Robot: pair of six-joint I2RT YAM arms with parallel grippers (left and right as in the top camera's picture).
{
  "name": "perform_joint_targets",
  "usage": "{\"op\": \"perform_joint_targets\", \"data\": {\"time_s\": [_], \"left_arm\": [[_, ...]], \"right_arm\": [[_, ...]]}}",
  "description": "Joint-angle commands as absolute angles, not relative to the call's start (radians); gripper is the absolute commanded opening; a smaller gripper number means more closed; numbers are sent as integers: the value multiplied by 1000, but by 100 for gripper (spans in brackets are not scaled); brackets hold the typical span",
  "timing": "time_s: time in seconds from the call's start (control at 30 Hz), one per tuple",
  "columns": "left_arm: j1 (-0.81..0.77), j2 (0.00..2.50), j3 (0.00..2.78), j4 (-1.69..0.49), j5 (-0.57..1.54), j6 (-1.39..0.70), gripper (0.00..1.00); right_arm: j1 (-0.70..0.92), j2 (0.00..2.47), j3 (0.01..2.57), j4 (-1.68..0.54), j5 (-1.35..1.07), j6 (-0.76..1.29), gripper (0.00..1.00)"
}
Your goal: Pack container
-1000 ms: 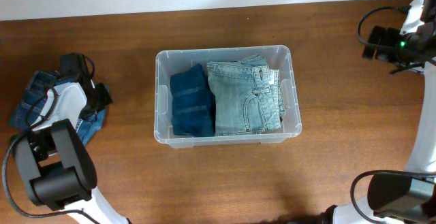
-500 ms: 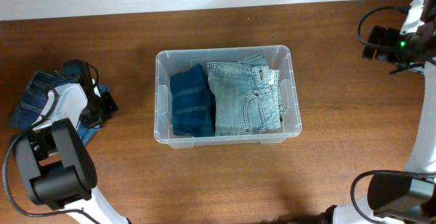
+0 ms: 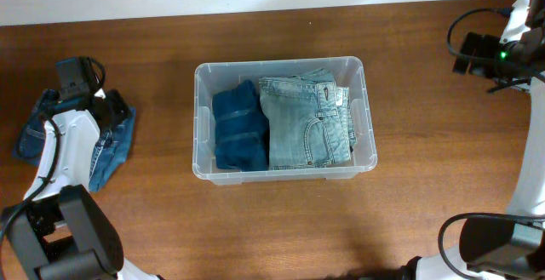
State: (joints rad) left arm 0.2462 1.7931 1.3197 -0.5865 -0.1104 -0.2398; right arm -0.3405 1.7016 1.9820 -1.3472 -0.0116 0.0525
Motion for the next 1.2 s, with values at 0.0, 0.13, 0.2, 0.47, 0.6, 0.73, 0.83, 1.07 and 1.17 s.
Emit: {"op": "perform_joint_targets", "data": {"time_s": [0.0, 0.13, 0.2, 0.47, 0.6, 0.73, 0.83, 1.07, 1.17], "left_arm": [[252, 1815, 1320, -539, -205, -231, 0], [251, 1857, 1320, -501, -208, -219, 0], [252, 1887, 1320, -488, -211, -219, 0], [252, 1998, 1320, -527, -293, -219, 0], [252, 2011, 1319, -592, -300, -220, 0], [252, 2014, 1310, -654, -303, -227, 0], [252, 2014, 1310, -698, -303, -247, 0], [252, 1972, 1317, -696, -202, -247, 0], [255, 1922, 1338, -699, -126, -247, 0]], "right_arm": [[-341, 1707, 1991, -1347, -6, 60, 99], [-341, 1707, 1991, -1347, -6, 60, 99], [-341, 1707, 1991, -1347, -6, 60, 98], [-341, 1707, 1991, -1347, -6, 60, 99], [-341, 1707, 1991, -1347, -6, 60, 99], [-341, 1707, 1991, -1347, -6, 60, 98], [-341, 1707, 1991, -1347, -6, 60, 99], [-341, 1707, 1991, -1347, -6, 60, 99], [-341, 1707, 1991, -1347, -6, 60, 99]]}}
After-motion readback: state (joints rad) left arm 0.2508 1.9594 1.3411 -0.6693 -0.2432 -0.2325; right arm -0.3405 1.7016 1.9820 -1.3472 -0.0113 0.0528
